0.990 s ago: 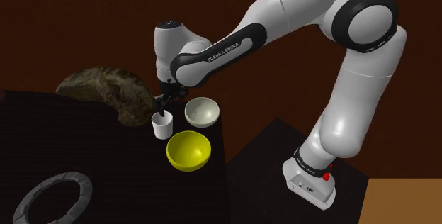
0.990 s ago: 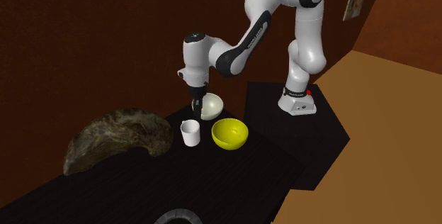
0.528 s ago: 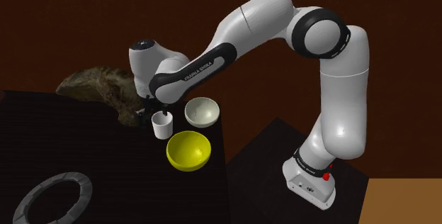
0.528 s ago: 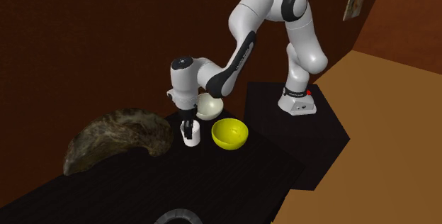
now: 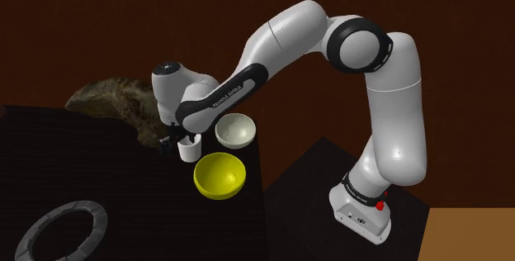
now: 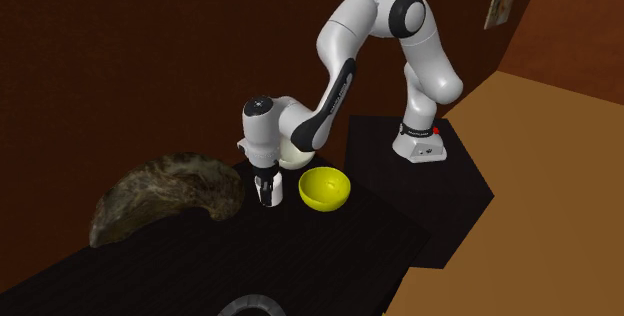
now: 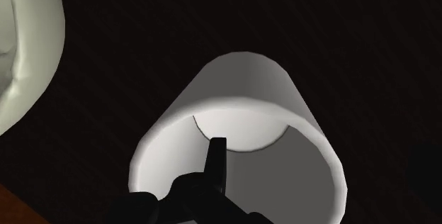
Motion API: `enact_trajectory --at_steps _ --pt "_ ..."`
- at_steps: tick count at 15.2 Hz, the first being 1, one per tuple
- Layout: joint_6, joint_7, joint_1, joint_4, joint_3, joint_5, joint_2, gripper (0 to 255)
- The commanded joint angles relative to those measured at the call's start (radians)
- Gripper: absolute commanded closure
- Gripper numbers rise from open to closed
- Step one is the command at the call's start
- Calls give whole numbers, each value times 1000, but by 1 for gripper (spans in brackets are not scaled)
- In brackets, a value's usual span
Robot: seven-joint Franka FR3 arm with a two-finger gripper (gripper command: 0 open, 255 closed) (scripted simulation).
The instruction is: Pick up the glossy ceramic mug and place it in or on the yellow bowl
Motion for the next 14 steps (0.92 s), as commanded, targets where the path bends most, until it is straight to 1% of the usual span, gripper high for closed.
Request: enact_trajectory --at_steps 1,7,8,14 --pt "4 2 2 5 -2 -3 9 0" --pt "3 1 2 5 -2 -3 8 0" --pt "3 1 2 5 -2 -3 8 255" --pt "3 1 2 5 -2 -3 8 255"
